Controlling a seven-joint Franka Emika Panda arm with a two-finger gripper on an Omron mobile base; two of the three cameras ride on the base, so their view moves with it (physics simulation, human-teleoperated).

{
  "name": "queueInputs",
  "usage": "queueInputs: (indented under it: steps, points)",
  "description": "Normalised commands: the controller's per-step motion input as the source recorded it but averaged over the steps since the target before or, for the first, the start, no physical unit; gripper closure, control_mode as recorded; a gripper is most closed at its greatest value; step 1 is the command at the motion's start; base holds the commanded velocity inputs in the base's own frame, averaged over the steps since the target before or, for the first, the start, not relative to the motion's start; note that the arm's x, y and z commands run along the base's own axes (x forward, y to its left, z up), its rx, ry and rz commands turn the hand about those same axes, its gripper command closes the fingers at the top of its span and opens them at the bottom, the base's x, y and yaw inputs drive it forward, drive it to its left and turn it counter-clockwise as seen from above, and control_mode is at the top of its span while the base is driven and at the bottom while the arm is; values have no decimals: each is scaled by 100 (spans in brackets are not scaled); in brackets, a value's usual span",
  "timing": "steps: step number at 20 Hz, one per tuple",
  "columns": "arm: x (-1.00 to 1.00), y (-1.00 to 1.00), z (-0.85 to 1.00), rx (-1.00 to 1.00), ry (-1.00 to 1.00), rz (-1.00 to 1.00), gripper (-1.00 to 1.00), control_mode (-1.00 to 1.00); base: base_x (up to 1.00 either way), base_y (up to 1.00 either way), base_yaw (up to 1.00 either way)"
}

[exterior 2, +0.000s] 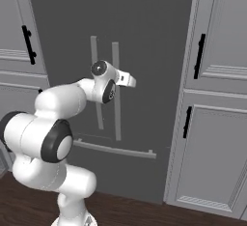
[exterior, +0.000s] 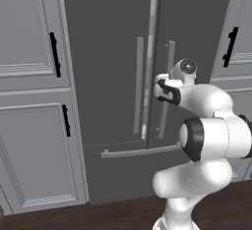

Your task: Take the strawberry from the fridge and place it on top of the pancake, located on the dining counter.

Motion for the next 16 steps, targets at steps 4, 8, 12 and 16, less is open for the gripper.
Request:
queueInputs:
  steps: [4,8,12,16]
  points:
    - [-36,-85,0,1,-2,0,100,-100,0,0,0]
    - [-32,-81,0,2,-1,-1,100,-100,0,0,0]
    - [-20,-83,0,3,0,-1,100,-100,0,0,0]
    - [-16,-82,0,4,0,-3,100,-100,0,0,0]
